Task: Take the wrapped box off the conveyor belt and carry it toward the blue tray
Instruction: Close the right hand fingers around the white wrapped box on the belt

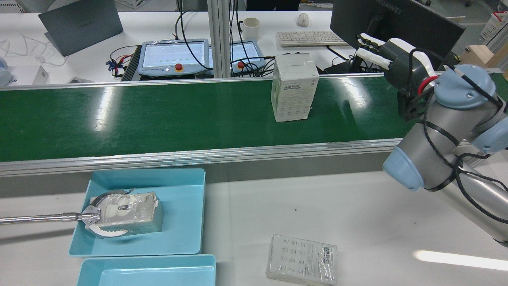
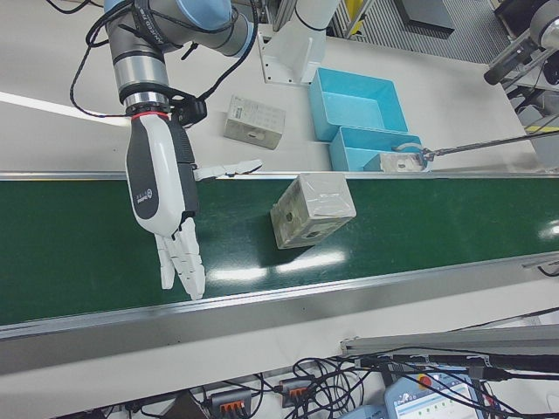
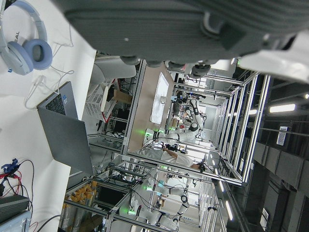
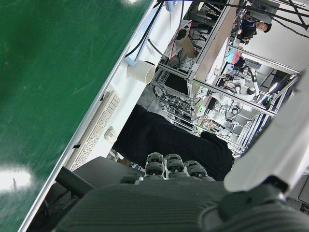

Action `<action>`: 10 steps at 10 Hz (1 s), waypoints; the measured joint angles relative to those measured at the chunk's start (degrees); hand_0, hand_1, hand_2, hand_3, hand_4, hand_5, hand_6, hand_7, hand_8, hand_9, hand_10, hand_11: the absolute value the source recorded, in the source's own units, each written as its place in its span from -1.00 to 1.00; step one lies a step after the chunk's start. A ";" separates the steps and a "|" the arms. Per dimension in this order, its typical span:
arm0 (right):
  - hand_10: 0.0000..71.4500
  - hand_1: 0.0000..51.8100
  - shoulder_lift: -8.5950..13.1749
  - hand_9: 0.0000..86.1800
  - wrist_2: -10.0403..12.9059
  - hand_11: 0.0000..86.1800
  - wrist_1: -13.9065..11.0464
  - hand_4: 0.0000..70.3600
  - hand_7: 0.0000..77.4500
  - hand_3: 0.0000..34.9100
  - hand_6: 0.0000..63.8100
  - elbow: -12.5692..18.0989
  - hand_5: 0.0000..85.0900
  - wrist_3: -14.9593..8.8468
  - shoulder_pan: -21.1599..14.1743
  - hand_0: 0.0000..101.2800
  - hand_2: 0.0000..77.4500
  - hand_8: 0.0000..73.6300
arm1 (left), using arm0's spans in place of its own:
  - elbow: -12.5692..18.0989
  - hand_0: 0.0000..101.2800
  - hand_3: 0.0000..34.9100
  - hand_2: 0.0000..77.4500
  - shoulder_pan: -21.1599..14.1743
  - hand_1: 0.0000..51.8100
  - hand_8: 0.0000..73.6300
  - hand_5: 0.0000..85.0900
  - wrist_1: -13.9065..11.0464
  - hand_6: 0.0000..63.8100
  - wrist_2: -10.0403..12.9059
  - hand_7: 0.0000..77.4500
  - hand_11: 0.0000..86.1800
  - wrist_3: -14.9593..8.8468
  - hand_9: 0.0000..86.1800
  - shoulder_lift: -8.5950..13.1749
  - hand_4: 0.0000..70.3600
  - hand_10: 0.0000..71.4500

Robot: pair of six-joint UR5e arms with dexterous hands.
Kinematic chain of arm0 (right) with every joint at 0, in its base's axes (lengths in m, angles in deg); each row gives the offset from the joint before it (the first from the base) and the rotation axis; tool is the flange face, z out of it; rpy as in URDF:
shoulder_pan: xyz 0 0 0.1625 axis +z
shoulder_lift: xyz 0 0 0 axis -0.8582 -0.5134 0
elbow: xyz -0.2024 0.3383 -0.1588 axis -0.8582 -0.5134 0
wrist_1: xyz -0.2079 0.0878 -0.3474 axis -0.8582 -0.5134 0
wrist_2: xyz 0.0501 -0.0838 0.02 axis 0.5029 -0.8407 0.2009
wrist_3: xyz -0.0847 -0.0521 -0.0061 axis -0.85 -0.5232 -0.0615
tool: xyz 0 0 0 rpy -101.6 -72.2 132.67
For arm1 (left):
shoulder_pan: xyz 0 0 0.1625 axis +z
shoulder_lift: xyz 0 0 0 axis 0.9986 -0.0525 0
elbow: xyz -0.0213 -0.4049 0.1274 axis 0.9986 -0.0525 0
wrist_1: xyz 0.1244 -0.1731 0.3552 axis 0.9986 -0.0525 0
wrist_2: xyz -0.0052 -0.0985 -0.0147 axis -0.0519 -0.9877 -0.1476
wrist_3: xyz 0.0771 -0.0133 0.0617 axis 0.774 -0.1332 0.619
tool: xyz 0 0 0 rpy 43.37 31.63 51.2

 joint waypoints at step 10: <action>-1.00 -0.64 -1.33 -0.87 -3.09 -0.97 0.98 -1.00 -1.00 -1.00 -1.00 5.68 -0.99 -1.83 -1.96 -0.19 -0.86 -0.79 | 0.00 -1.00 -1.00 -0.97 0.00 -1.00 -1.00 -0.97 0.00 -1.00 0.00 -1.00 -1.00 0.00 -1.00 0.00 -1.00 -0.98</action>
